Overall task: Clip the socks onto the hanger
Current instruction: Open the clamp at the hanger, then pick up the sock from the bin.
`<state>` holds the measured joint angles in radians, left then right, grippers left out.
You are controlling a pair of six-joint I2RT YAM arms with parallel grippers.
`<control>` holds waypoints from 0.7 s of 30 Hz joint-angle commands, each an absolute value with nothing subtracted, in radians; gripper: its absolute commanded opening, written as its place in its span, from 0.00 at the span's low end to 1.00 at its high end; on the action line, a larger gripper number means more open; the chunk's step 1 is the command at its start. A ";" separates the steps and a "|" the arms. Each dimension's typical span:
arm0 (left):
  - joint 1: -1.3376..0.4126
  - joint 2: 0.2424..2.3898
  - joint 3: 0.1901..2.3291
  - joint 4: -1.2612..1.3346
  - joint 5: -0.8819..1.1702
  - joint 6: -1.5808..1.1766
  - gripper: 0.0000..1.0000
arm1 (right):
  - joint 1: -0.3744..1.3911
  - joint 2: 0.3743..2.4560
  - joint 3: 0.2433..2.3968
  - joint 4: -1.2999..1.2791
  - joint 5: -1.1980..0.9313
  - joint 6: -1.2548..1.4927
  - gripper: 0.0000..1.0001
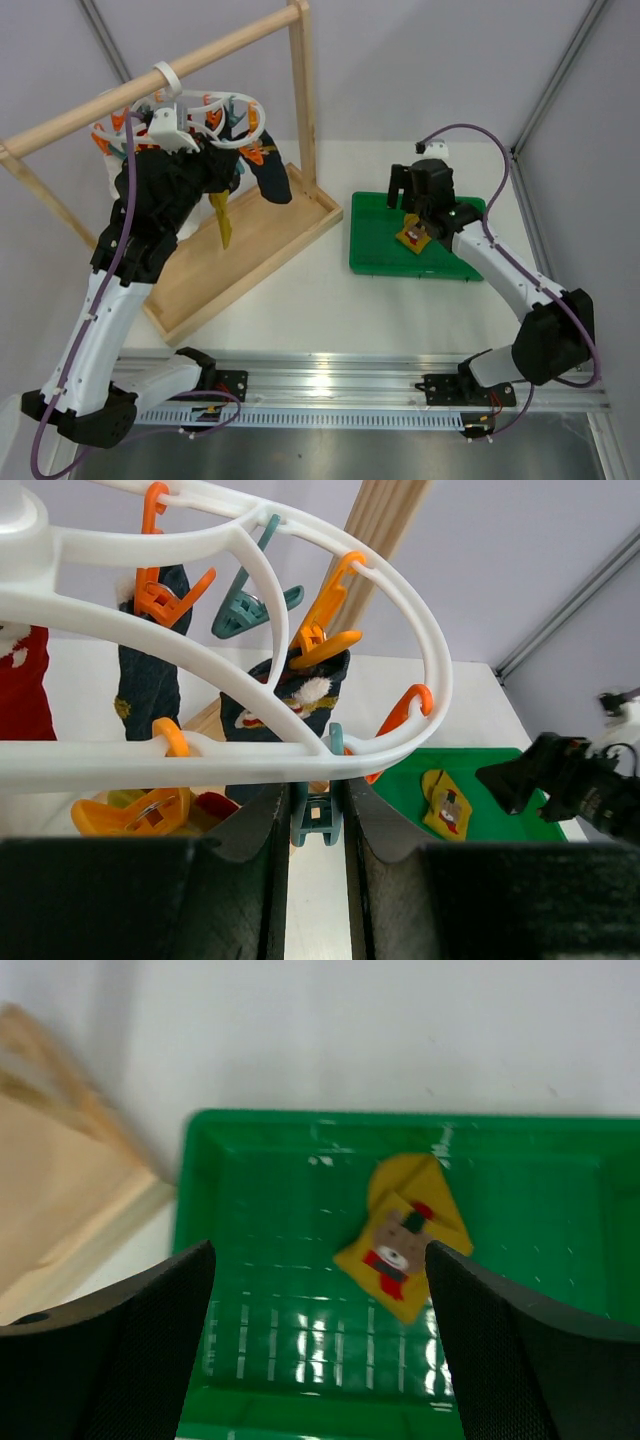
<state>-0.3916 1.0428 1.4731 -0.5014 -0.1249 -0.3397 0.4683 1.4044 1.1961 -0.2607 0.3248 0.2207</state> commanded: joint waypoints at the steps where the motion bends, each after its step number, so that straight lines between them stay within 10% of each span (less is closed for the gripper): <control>1: -0.393 1.026 1.465 -0.472 -0.141 -0.353 0.04 | 0.419 1.474 1.174 -0.342 0.396 0.328 0.88; 21: -0.391 1.014 1.443 -0.469 -0.132 -0.348 0.01 | 0.192 1.859 1.077 -0.127 0.149 0.440 0.63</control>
